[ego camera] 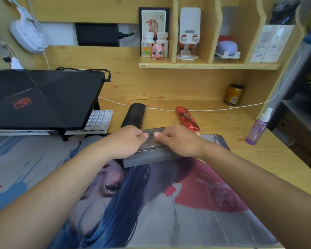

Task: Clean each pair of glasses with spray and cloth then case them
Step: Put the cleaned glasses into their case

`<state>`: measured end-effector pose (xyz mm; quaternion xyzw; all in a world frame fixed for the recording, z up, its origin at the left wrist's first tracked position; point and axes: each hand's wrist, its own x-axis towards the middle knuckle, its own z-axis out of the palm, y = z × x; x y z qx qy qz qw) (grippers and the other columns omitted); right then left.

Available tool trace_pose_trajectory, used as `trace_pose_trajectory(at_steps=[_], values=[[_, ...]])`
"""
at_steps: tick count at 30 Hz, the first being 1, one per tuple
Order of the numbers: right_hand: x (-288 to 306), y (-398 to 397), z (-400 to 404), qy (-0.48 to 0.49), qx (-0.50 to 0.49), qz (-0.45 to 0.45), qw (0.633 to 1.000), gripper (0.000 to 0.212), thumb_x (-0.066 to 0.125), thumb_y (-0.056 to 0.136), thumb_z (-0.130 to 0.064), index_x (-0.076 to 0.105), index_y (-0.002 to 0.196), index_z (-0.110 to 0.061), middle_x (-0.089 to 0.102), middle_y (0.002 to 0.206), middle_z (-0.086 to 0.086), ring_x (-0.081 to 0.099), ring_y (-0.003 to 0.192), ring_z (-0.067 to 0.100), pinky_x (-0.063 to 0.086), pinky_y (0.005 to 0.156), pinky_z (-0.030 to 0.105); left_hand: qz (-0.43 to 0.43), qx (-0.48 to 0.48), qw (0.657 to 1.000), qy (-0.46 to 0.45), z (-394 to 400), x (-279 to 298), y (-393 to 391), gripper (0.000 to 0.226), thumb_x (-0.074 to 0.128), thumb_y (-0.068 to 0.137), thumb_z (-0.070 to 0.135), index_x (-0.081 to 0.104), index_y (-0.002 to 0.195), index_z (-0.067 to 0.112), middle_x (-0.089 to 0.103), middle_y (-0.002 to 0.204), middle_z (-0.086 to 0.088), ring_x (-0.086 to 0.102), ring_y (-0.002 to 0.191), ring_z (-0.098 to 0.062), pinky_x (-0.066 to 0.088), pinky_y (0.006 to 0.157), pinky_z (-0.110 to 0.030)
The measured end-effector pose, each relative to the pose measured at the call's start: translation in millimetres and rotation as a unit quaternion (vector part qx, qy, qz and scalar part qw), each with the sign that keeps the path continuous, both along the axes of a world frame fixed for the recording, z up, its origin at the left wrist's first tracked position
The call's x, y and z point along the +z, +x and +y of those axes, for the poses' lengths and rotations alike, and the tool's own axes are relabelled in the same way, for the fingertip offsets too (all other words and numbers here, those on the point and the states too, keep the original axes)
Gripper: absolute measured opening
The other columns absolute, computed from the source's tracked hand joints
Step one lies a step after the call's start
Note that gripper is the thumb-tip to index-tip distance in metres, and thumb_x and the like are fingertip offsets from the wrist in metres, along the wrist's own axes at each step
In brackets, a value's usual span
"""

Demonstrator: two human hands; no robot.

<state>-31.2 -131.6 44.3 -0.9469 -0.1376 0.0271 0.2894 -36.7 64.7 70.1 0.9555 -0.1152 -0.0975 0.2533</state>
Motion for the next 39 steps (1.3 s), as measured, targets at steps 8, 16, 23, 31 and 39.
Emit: trace_pose_trajectory(at_steps=[8,16,23,31,39], values=[[-2,4,-5,0.026,-0.023,-0.093,0.995,0.048,0.053,0.101,-0.041,0.061,0.072,-0.004,0.055,0.067,0.014,0.049,0.063,0.025,0.042,0.064,0.039,-0.100,-0.034,0.994,0.039,14,-30,-15,0.124,0.084,0.069,0.059,-0.003,0.158,0.047,-0.001,0.166,0.007,0.000,0.155,-0.018,0.017,0.125,-0.044],[-10,9,-28,0.180,-0.136,-0.179,0.958,0.034,0.044,0.106,-0.035,0.072,0.099,-0.017,0.068,0.097,-0.006,0.058,0.093,0.011,0.040,0.079,0.028,-0.247,-0.080,0.963,0.072,17,-44,-25,0.111,0.078,0.084,0.046,0.000,0.162,0.034,0.039,0.139,0.008,0.038,0.125,-0.017,0.036,0.105,-0.036],[-40,0,-28,0.229,-0.109,-0.199,0.947,0.033,0.040,0.107,-0.039,0.070,0.096,-0.030,0.060,0.076,-0.030,0.053,0.068,-0.004,0.041,0.069,0.022,-0.336,-0.131,0.932,0.040,26,-78,-21,0.055,0.074,0.088,0.033,0.060,0.139,0.018,0.050,0.128,-0.003,0.050,0.121,-0.024,0.047,0.101,-0.042],[-35,-17,-23,0.024,0.052,-0.280,0.958,0.036,0.054,0.096,-0.026,0.065,0.130,-0.016,0.063,0.129,0.001,0.050,0.125,0.023,0.033,0.110,0.030,-0.303,-0.013,0.948,0.092,5,-67,-53,0.044,0.053,0.096,0.053,0.048,0.124,0.020,0.058,0.113,-0.004,0.059,0.102,-0.027,0.047,0.074,-0.039],[-35,-11,19,-0.134,0.221,-0.223,0.940,0.070,0.059,0.079,0.008,0.051,0.144,-0.015,0.051,0.143,0.004,0.041,0.132,0.026,0.034,0.113,0.037,-0.249,0.150,0.949,0.125,68,-49,-70,0.038,0.048,0.095,0.031,0.053,0.132,0.021,0.051,0.133,-0.007,0.045,0.119,-0.034,0.044,0.093,-0.049]])
